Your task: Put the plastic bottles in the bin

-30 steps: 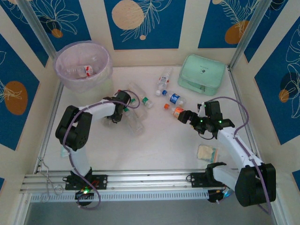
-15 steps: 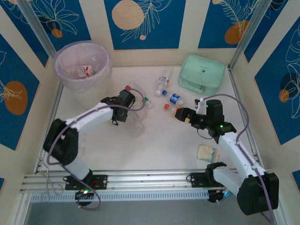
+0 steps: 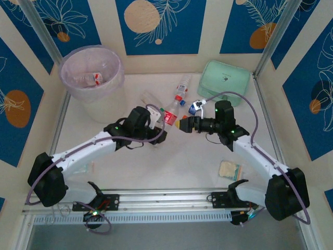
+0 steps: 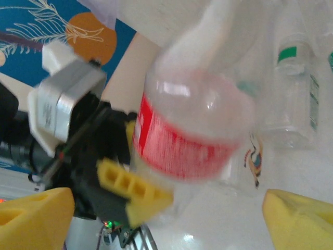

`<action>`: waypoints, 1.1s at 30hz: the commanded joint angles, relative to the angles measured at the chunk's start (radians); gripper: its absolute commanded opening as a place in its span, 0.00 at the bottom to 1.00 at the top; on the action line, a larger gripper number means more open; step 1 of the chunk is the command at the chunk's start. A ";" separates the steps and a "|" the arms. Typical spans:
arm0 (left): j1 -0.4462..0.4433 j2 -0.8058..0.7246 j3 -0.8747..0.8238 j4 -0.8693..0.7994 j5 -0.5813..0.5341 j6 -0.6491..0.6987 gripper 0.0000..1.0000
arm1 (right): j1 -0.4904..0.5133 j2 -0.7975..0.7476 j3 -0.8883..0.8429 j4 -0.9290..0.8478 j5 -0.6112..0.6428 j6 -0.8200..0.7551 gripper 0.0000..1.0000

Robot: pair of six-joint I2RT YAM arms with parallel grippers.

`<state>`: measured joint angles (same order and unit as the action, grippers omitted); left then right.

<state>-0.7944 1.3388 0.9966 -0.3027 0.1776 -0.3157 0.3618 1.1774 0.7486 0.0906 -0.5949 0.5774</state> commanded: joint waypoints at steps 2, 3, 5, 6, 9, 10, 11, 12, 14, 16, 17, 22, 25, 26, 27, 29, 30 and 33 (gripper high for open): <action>-0.046 -0.034 -0.030 0.170 0.084 -0.035 0.41 | 0.022 0.051 0.036 0.114 -0.016 0.025 0.96; -0.048 -0.032 -0.037 0.198 0.091 -0.051 0.41 | 0.024 0.059 0.034 0.132 -0.022 0.037 0.94; -0.051 -0.025 -0.045 0.238 0.096 -0.078 0.41 | 0.028 0.071 0.037 0.149 -0.029 0.048 0.79; -0.052 -0.025 -0.049 0.253 0.090 -0.088 0.41 | 0.028 0.070 0.038 0.149 -0.032 0.050 0.71; -0.053 -0.024 -0.059 0.298 0.085 -0.114 0.42 | 0.027 0.046 0.041 0.125 -0.027 0.039 0.54; -0.054 -0.021 -0.055 0.302 0.090 -0.118 0.49 | 0.026 0.033 0.048 0.097 -0.020 0.025 0.50; -0.053 -0.020 -0.048 0.296 0.097 -0.116 0.61 | 0.026 0.019 0.056 0.062 -0.011 -0.003 0.48; -0.053 -0.026 -0.043 0.291 0.101 -0.113 0.70 | 0.028 0.003 0.065 0.017 0.004 -0.035 0.47; -0.052 -0.053 -0.039 0.281 0.100 -0.105 0.81 | 0.032 -0.026 0.080 -0.073 0.041 -0.115 0.43; -0.051 -0.100 -0.039 0.271 0.091 -0.102 0.86 | 0.046 -0.053 0.092 -0.167 0.099 -0.213 0.40; -0.050 -0.127 -0.038 0.272 0.084 -0.102 0.87 | 0.057 -0.063 0.096 -0.213 0.133 -0.261 0.40; -0.038 -0.152 0.030 0.333 0.040 -0.172 0.84 | 0.097 -0.106 0.072 -0.279 0.206 -0.400 0.36; -0.037 -0.116 0.096 0.301 0.032 -0.180 0.78 | 0.127 -0.130 0.060 -0.275 0.226 -0.441 0.31; -0.036 -0.099 0.116 0.285 0.044 -0.178 0.76 | 0.138 -0.137 0.058 -0.272 0.231 -0.452 0.30; -0.036 -0.086 0.128 0.283 0.063 -0.177 0.75 | 0.147 -0.137 0.061 -0.272 0.233 -0.460 0.29; -0.036 -0.064 0.136 0.294 0.099 -0.183 0.74 | 0.167 -0.136 0.071 -0.285 0.245 -0.478 0.25; -0.037 -0.057 0.139 0.296 0.107 -0.187 0.74 | 0.177 -0.134 0.076 -0.292 0.255 -0.486 0.26; -0.036 -0.038 0.138 0.296 0.092 -0.189 0.71 | 0.203 -0.133 0.082 -0.293 0.270 -0.499 0.25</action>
<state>-0.8379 1.2827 1.1152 -0.0090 0.2478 -0.4927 0.5457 1.0580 0.8181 -0.1818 -0.3504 0.1307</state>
